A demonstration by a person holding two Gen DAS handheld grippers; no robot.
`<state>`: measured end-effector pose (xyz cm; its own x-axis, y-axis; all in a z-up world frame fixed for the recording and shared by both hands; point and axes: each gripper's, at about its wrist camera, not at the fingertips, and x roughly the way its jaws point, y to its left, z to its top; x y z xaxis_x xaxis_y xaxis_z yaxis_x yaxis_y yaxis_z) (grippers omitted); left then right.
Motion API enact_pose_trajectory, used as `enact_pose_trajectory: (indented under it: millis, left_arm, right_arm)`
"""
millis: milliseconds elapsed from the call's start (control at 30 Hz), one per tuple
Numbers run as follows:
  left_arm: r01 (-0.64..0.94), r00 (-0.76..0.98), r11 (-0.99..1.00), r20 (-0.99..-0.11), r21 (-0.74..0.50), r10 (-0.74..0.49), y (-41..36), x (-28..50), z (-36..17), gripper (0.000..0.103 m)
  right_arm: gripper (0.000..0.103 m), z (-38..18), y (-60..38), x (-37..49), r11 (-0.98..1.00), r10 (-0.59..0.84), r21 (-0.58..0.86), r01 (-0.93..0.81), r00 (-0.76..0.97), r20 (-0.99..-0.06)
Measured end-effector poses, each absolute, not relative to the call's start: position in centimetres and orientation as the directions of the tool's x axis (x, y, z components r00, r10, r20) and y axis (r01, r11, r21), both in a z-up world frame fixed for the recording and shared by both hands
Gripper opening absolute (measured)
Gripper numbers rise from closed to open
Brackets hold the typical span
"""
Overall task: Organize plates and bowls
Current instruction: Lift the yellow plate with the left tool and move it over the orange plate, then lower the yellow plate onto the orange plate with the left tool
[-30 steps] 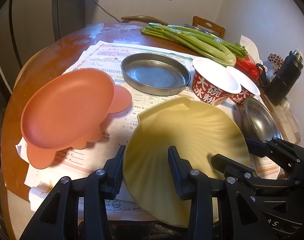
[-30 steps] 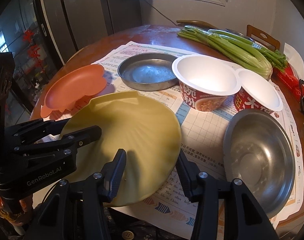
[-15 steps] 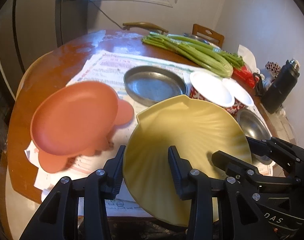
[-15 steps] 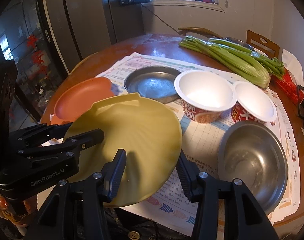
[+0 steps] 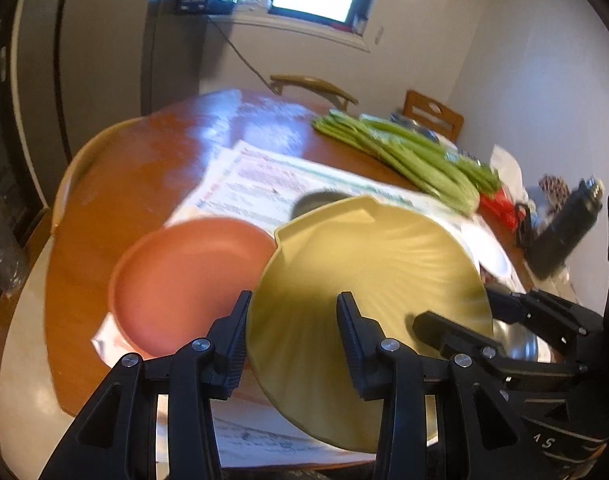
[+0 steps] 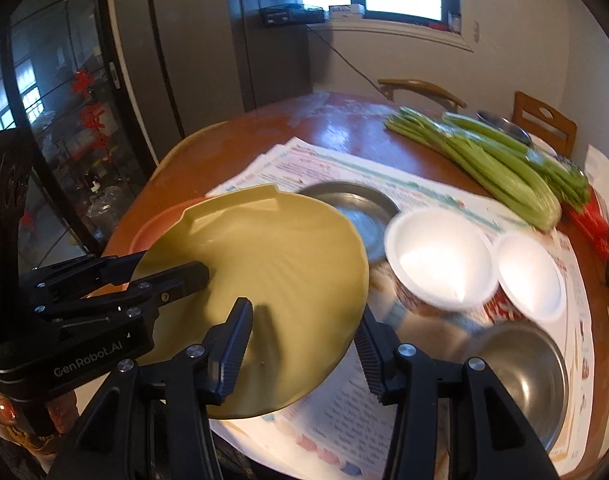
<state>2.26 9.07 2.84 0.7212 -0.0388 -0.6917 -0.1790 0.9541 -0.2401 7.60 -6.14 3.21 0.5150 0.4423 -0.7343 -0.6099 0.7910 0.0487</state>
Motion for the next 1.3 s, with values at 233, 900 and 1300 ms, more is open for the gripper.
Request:
enact_pose_trajectory:
  millis: [233,900,1300]
  left_arm:
    - [-0.239,0.751,0.942,-0.660,-0.236,0.026,12.8,1.4,5.2,0.042]
    - [-0.283,0.755,0.934,-0.651,-0.217,0.078,18.7,2.4,6.1,0.042]
    - [-0.291,0.703,0.930,-0.710,-0.224,0.049,19.5,4.5,2.4,0.042]
  right_arm:
    - [0.051,5.5,-2.3,7.8,0.736,0.492,0.026,-0.677,0.507,-0.708]
    - [0.051,6.6,4.1,10.3,0.666,0.592,0.086,-0.741,0.455,-0.665]
    - [0.051,3.5,5.1,11.1,0.687,0.534,0.064,-0.724,0.444,-0.719]
